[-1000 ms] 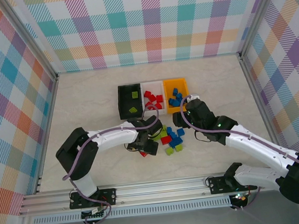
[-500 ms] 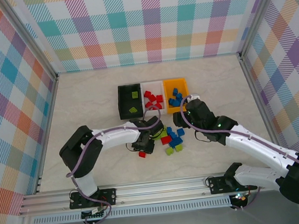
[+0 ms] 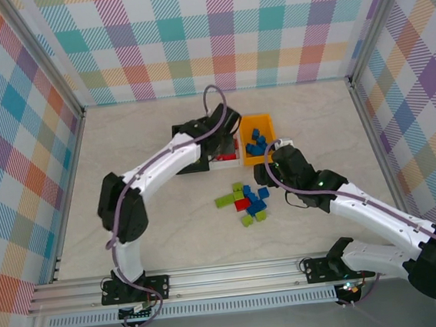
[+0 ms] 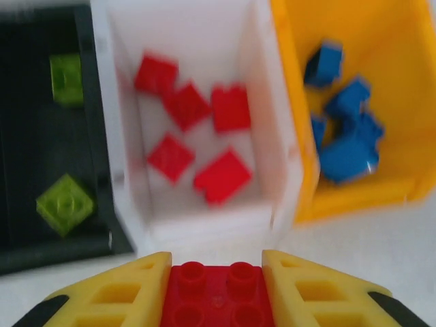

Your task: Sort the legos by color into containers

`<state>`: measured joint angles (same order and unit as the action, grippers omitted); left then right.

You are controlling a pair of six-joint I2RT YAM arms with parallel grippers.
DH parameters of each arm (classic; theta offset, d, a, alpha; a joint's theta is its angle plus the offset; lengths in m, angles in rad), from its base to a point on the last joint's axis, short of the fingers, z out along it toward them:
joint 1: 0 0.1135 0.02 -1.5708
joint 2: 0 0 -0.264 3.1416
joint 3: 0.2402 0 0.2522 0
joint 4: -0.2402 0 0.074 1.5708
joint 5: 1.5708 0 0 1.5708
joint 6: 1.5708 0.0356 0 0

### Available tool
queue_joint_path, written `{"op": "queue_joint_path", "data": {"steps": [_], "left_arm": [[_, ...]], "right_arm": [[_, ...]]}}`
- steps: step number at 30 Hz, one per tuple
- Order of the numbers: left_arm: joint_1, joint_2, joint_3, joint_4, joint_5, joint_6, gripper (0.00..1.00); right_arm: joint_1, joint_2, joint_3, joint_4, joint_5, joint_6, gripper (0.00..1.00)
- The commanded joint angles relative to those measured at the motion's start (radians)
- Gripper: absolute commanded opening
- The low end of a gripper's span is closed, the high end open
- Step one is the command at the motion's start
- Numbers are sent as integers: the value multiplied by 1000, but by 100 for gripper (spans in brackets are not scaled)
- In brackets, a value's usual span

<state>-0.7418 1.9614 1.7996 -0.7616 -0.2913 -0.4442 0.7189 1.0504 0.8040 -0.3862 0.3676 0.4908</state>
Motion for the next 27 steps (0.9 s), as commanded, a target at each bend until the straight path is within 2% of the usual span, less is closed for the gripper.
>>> {"op": "queue_joint_path", "data": {"steps": [1, 6, 10, 15, 18, 21, 24, 27], "left_arm": [[28, 142, 116, -91, -151, 40, 33], [49, 282, 289, -117, -197, 43, 33], [50, 372, 411, -161, -149, 44, 37], [50, 374, 437, -175, -116, 26, 60], [44, 310, 395, -144, -73, 6, 72], [29, 181, 283, -80, -34, -13, 86], [-4, 12, 98, 16, -7, -34, 99], [-41, -151, -103, 78, -3, -52, 100]], "right_arm": [[-9, 6, -10, -3, 7, 14, 72], [-8, 8, -22, 1, -9, -15, 72], [-8, 4, -33, 4, -39, -34, 73], [-9, 2, -36, -6, -88, -40, 73], [-9, 5, -36, -24, -109, -34, 73], [-9, 22, -29, -67, -160, -22, 73], [-6, 49, -39, -107, -262, -8, 65], [22, 65, -83, -111, -368, -6, 62]]}}
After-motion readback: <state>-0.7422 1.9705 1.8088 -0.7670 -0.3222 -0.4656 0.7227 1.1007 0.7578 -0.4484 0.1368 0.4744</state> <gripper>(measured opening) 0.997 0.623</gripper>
